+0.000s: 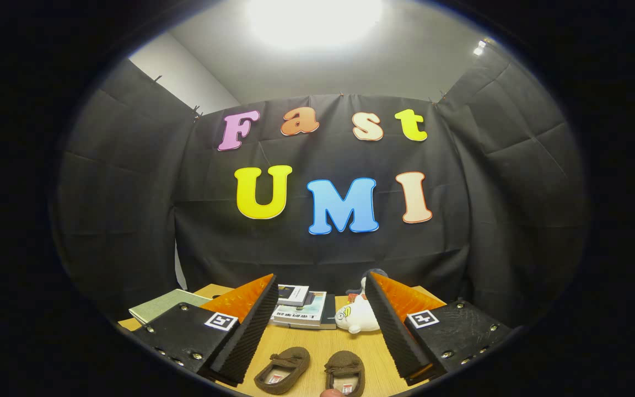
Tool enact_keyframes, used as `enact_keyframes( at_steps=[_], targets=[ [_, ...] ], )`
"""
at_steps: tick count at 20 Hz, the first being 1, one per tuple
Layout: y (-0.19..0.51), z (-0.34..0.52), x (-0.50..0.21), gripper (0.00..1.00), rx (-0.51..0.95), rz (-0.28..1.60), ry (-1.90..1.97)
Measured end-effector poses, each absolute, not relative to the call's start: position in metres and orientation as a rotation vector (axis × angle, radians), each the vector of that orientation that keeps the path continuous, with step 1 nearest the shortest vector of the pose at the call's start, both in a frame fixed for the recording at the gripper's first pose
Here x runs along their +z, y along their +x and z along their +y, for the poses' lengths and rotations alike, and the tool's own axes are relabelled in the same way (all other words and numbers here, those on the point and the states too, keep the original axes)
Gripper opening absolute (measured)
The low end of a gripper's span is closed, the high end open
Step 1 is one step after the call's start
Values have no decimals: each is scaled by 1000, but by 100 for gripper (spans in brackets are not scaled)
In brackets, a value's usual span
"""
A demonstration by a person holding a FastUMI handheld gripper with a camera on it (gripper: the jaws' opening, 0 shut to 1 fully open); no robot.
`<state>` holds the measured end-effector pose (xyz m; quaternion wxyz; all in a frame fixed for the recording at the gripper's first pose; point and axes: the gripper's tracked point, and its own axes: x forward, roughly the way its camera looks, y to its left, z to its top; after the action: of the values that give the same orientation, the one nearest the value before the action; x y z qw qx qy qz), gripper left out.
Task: Open the storage box then place both shoes into the box .Put the left shoe in first, then the right shoe, with the right side of both shoes facing outward in a uniform manner.
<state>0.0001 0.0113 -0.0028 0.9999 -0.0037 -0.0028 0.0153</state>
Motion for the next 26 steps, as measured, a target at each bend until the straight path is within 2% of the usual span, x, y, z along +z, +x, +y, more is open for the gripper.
enact_keyframes(
  at_steps=[12,26],
  targets=[
    [10,49,-30,96,116,57,149],
    [18,145,-128,97,323,371,627]
  ],
)
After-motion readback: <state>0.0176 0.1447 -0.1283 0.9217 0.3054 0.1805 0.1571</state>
